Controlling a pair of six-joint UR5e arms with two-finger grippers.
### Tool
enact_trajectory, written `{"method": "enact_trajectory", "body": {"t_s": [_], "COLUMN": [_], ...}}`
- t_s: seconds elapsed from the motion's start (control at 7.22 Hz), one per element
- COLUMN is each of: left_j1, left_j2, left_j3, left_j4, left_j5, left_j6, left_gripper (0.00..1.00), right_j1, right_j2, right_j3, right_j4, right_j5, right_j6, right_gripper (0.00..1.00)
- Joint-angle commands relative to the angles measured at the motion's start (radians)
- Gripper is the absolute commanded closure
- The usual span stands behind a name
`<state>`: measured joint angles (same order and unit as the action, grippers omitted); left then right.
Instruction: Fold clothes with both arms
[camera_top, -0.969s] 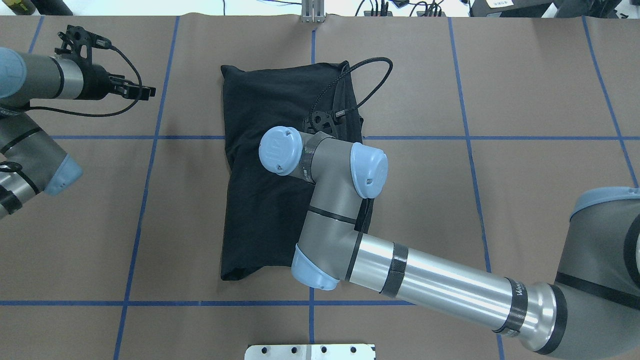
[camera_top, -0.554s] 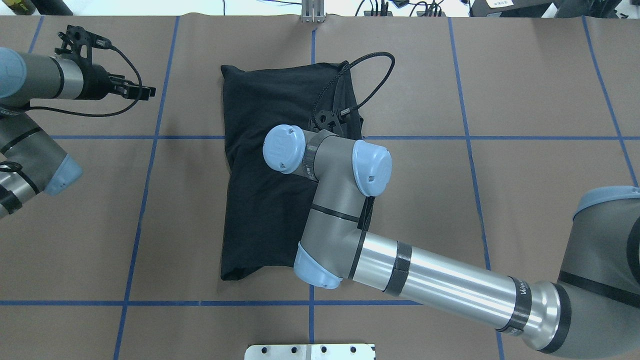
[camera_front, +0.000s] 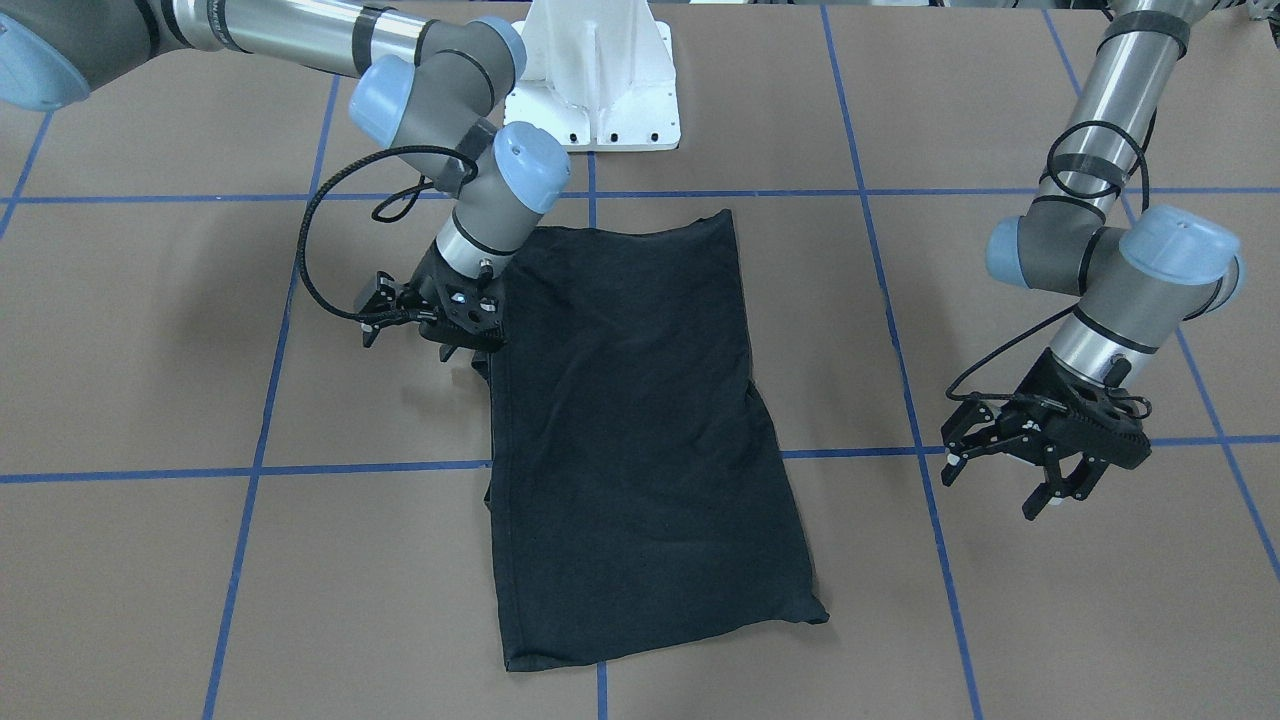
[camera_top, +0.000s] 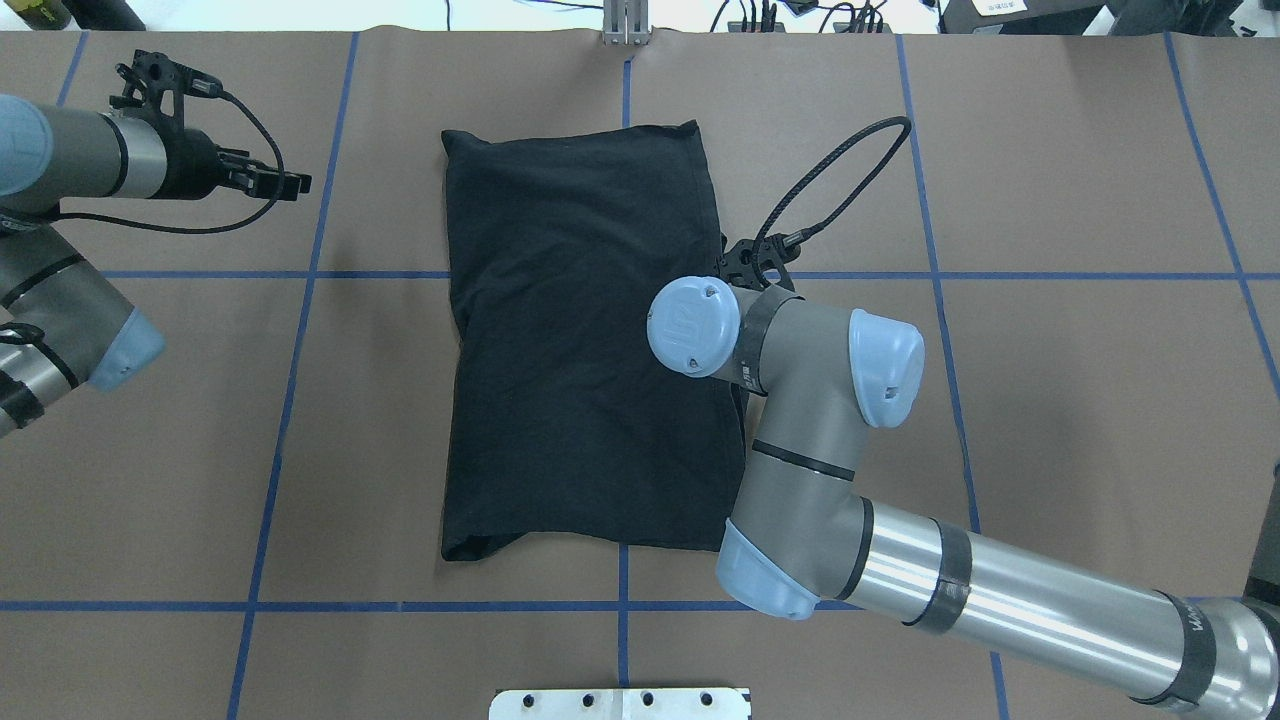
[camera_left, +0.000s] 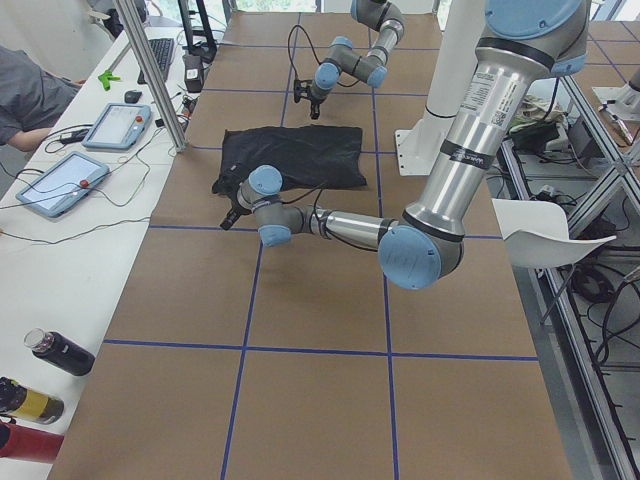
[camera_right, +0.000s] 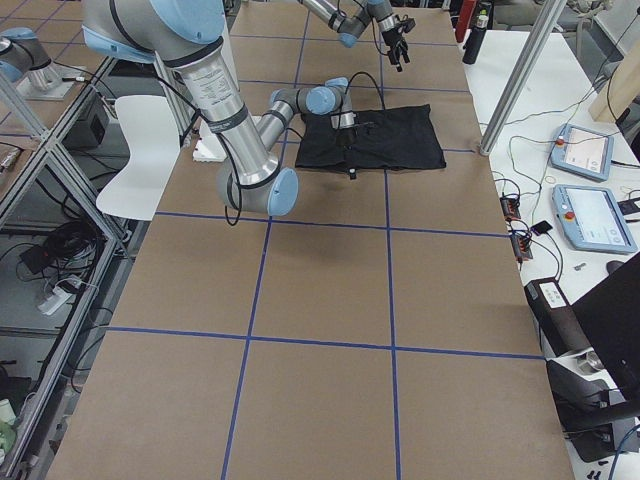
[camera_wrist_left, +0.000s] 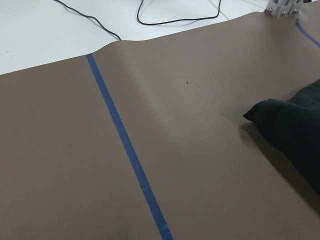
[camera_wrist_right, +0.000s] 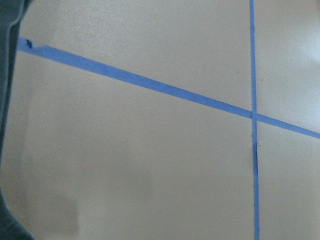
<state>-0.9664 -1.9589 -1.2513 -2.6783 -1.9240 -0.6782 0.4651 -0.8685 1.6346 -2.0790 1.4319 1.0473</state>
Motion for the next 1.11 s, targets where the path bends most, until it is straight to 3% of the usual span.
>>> {"method": "enact_trajectory", "body": {"t_s": [0.0,0.14,0.28,0.42,0.69,0.83,0.97], "left_j1": [0.000,-0.002,0.008,0.073,0.212,0.368,0.484], "left_j2": [0.000,0.000,0.023,0.093,0.190,0.195,0.198], "left_j3": [-0.007,-0.029,-0.095,-0.226,-0.612,-0.764,-0.831], "left_j4": [0.006,0.012,0.014,0.034,0.380,0.554,0.601], "left_j5": [-0.001,-0.007,-0.012,-0.009,0.038,0.168,0.236], "left_j6": [-0.006,-0.082,-0.257,-0.355,-0.513,-0.631,-0.718], "left_gripper": [0.00,0.00,0.00,0.00,0.00,0.00,0.00], "right_j1": [0.004,0.004,-0.006,-0.038,-0.089,-0.100,-0.103], "right_j2": [0.034,0.020,-0.019,-0.106,-0.200,-0.222,-0.271], "right_j3": [0.112,0.192,0.250,0.316,0.358,0.361,0.370], "right_j4": [-0.001,0.044,0.100,0.216,0.389,0.451,0.532], "right_j5": [0.028,0.094,0.104,0.096,0.067,0.052,0.053], "right_j6": [0.018,0.104,0.214,0.285,0.359,0.367,0.367], "right_gripper": [0.00,0.00,0.00,0.00,0.00,0.00,0.00]}}
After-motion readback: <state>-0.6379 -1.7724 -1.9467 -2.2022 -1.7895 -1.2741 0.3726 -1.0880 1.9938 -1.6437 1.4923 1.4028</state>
